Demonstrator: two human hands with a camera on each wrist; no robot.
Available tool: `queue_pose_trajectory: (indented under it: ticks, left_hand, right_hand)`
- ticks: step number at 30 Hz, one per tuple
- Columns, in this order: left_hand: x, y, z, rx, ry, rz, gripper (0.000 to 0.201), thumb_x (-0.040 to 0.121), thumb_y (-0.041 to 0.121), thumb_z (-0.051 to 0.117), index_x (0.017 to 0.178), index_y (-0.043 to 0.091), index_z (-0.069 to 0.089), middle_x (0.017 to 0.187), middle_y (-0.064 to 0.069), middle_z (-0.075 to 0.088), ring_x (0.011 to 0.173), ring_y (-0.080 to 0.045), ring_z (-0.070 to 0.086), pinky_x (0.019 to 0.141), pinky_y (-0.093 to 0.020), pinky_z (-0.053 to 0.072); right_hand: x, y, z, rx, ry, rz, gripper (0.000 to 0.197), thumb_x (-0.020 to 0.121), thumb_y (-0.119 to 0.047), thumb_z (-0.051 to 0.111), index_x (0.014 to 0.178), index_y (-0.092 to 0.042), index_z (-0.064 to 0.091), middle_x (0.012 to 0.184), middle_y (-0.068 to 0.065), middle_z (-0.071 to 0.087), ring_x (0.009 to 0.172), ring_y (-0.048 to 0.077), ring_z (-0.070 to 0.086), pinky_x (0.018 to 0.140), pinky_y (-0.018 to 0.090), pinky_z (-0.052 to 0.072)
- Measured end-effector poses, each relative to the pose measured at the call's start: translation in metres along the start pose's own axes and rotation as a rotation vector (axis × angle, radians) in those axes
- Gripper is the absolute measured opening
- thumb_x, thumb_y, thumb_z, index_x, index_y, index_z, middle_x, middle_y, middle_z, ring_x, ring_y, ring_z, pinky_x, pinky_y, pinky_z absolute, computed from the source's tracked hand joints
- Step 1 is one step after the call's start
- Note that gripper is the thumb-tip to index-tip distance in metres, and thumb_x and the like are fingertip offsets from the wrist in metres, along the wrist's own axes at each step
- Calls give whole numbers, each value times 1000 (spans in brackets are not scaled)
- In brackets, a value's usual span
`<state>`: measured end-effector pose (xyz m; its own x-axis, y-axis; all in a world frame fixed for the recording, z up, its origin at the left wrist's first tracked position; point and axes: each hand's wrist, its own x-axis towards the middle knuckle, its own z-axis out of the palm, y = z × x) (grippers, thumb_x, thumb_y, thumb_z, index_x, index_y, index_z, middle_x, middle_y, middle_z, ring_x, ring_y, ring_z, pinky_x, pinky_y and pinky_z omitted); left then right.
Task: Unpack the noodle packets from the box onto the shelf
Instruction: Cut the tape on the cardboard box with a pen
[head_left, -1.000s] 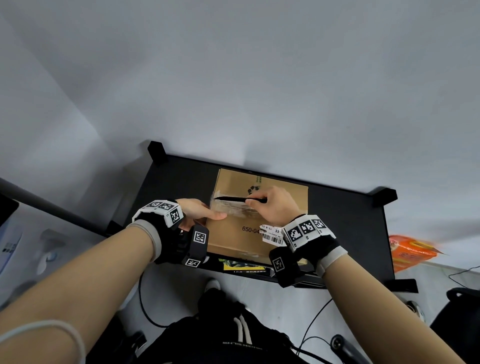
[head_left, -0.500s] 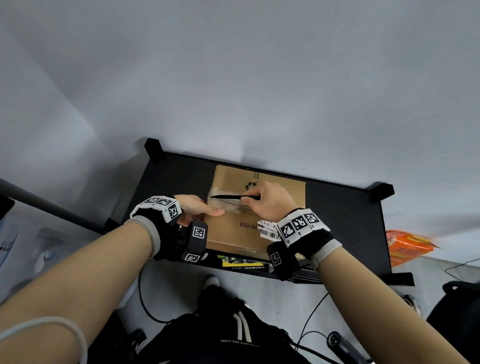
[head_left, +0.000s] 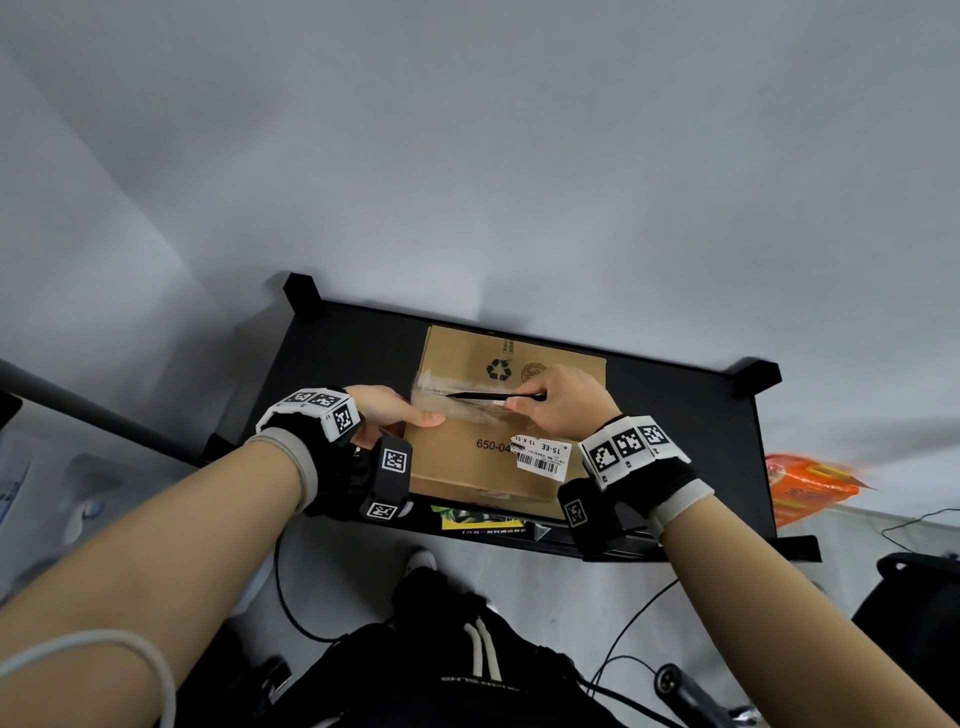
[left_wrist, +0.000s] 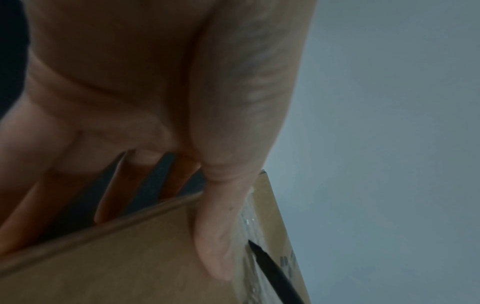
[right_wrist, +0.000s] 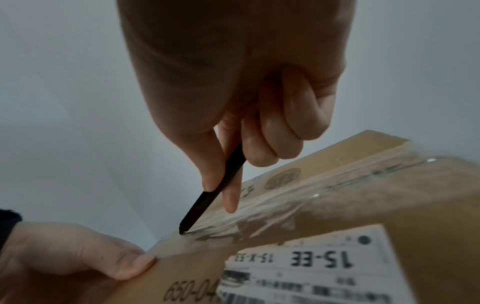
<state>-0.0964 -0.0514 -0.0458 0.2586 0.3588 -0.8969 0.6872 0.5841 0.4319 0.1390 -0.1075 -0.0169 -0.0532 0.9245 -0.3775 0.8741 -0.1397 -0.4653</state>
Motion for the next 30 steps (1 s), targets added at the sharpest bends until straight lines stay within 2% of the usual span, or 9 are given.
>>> queue_pose_trajectory:
  ticks: [4,9,11,14,18,20,24,27,30]
  left_hand:
    - [1,1,1,-12,7,4,63,66,40,79,116,7,61,116,-15,67,105,-31,65,96,-48,50]
    - [-2,2,1,12,13,-4,70,61,41,81,119,7,59,116,-15,66,106,-31,65,95,-47,51]
    - [-1,2,2,21,38,6,84,48,43,86,120,9,58,118,-13,66,106,-31,65,95,-49,51]
    - [-4,10,10,29,96,41,85,48,43,89,121,20,52,128,-6,59,111,-28,59,96,-50,49]
    - [13,17,17,84,215,85,115,42,59,87,138,29,30,137,1,48,117,-31,54,75,-43,55]
    - [24,15,17,110,249,91,131,27,65,87,140,34,27,140,-5,49,115,-31,57,79,-50,56]
    - [12,19,21,87,282,57,131,41,50,89,147,25,16,141,-12,45,116,-34,55,82,-52,55]
    - [7,23,24,112,277,26,137,31,50,89,146,24,20,142,-13,45,118,-36,53,83,-50,54]
    - [7,24,24,145,302,0,125,49,47,87,148,18,16,150,-15,35,129,-38,43,97,-51,45]
  right_hand:
    - [-4,13,-2,12,1,16,23,86,-41,56,87,-30,76,42,-33,51,50,6,46,50,21,32]
    - [-13,28,-8,31,10,43,25,86,-39,57,66,-31,71,47,-7,50,49,8,44,52,23,34]
    - [-15,35,-8,32,13,67,24,85,-40,57,73,-28,74,50,-7,53,50,9,45,52,23,35]
    - [-17,40,-9,41,16,74,26,85,-41,57,83,-24,76,54,-6,56,50,9,45,51,23,35]
    - [-18,41,-9,52,16,66,24,86,-41,57,89,-27,77,56,-7,59,50,8,47,52,23,36]
    - [-18,43,-10,50,18,71,23,85,-42,57,91,-30,76,56,-12,58,52,6,49,54,22,37]
    - [-20,53,-11,38,15,76,25,84,-43,57,95,-30,75,63,-16,59,64,10,54,60,22,39]
    - [-25,61,-15,48,5,91,24,84,-43,57,95,-31,75,71,-13,67,72,13,60,64,26,46]
    - [-32,72,-22,51,6,121,23,84,-41,58,92,-29,76,66,-16,64,71,13,60,65,27,46]
